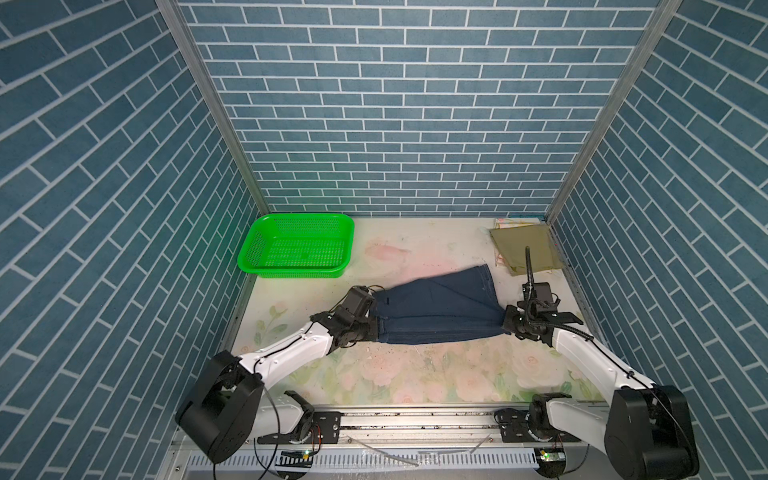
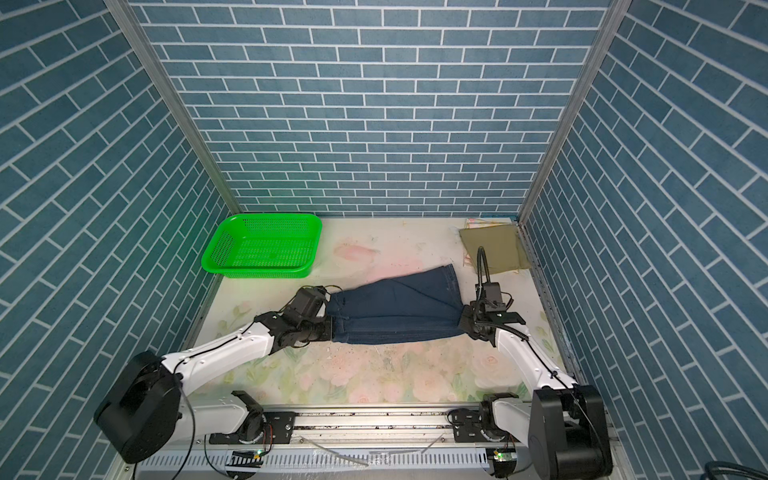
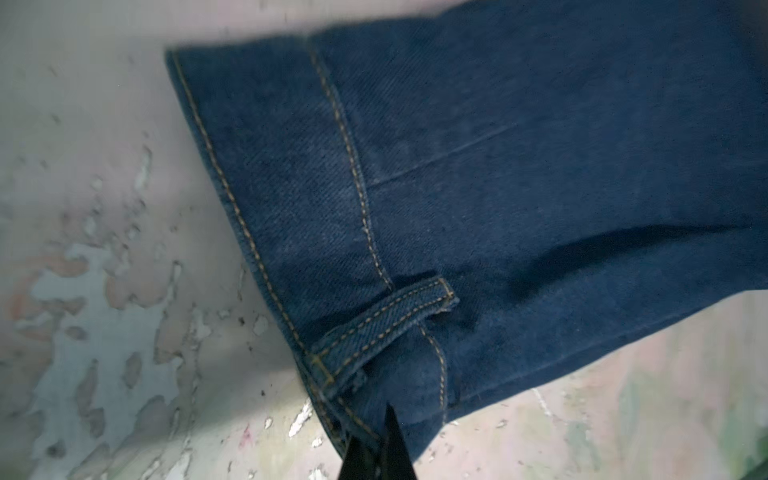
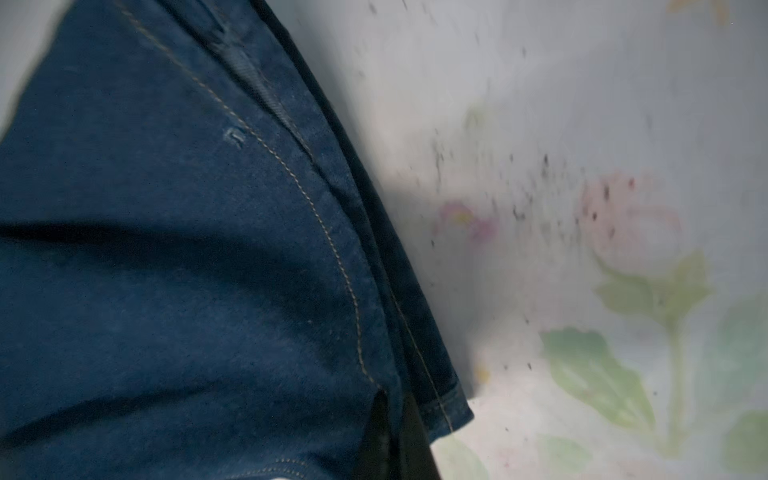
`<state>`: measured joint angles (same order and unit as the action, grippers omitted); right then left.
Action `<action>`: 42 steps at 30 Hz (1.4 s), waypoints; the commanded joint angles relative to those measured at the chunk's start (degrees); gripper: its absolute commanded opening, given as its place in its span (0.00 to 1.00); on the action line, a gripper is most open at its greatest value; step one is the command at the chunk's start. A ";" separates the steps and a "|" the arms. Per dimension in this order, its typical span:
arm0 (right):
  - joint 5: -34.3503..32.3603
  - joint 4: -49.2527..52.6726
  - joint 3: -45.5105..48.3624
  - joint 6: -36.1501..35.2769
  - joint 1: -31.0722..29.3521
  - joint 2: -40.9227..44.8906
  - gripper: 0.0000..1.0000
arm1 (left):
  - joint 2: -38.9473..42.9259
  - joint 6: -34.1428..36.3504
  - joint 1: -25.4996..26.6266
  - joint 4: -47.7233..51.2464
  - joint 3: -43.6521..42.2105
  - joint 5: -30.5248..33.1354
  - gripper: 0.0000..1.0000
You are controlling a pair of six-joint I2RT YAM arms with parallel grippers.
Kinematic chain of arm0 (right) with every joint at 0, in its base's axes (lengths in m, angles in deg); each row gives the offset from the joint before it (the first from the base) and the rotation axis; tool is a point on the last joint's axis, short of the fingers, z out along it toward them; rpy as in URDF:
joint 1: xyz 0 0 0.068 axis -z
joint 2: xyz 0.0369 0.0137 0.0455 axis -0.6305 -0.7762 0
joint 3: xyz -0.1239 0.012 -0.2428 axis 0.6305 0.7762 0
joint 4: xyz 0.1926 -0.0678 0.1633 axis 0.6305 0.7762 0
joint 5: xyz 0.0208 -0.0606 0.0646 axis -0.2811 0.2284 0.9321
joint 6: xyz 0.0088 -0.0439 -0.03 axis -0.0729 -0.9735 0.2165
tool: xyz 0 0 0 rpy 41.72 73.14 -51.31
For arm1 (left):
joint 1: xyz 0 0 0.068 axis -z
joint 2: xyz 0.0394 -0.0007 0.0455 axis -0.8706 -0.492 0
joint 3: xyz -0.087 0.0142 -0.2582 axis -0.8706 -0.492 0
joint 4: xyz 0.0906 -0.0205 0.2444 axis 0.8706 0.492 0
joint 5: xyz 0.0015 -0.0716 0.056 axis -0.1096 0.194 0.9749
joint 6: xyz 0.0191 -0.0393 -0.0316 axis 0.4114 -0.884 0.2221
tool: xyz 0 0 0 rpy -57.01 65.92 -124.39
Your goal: Fold and stack the skirts
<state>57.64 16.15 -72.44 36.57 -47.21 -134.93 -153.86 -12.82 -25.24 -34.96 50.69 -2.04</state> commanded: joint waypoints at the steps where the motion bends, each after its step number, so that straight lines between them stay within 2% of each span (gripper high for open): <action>1: -0.60 -4.22 0.05 3.16 0.23 -3.86 0.00 | -1.60 -1.24 0.66 -3.72 -0.32 2.08 0.00; 6: -0.75 -4.10 -1.25 2.90 0.25 -5.66 0.00 | 0.04 0.27 0.67 -0.32 1.83 4.50 0.00; 12: -3.40 1.61 -6.29 0.75 0.26 -0.97 0.00 | 3.78 2.73 0.64 5.93 7.77 6.87 0.00; 16: -6.12 6.44 -10.00 -1.76 0.30 2.02 0.00 | 6.32 3.06 0.64 7.03 9.09 6.01 0.00; 21: -6.54 8.05 -9.52 -2.47 0.27 4.16 0.00 | 6.98 1.79 0.66 4.86 6.72 3.34 0.00; 31: -5.26 5.85 -1.22 -0.88 0.30 4.71 0.00 | 5.84 -2.12 2.27 -0.42 -1.87 1.88 0.00; 32: -5.12 5.90 -0.95 -0.88 0.29 4.43 0.01 | 5.38 -2.49 2.56 -0.98 -2.40 1.74 0.00; 33: -4.64 5.86 -0.81 -0.79 0.30 4.30 0.14 | 4.69 -2.74 2.95 -1.59 -2.88 1.47 0.00; 34: -3.78 5.76 -0.89 -1.08 0.30 4.36 0.26 | 4.11 -3.06 3.41 -1.86 -3.20 1.58 0.03; 35: -3.27 5.80 -1.20 -1.35 0.23 4.68 0.36 | 3.78 -3.29 3.81 -1.84 -3.29 1.90 0.12; 36: -3.09 6.05 -1.73 -1.49 0.30 5.24 0.48 | 3.55 -3.38 4.07 -1.80 -3.13 2.08 0.28; 37: -3.16 6.50 -2.55 -1.52 0.30 5.78 0.55 | 3.68 -3.34 4.33 -1.56 -2.88 2.36 0.36; 39: -2.88 7.15 -4.72 -1.92 0.29 6.75 0.61 | 4.47 -2.94 4.59 -0.33 -1.68 3.60 0.48; 42: -1.91 7.30 -8.79 -2.96 0.32 6.08 0.61 | 5.68 -1.83 4.78 2.04 1.06 6.19 0.63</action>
<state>54.82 23.04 -76.40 34.93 -47.05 -129.27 -149.66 -15.66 -20.94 -34.99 48.95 0.96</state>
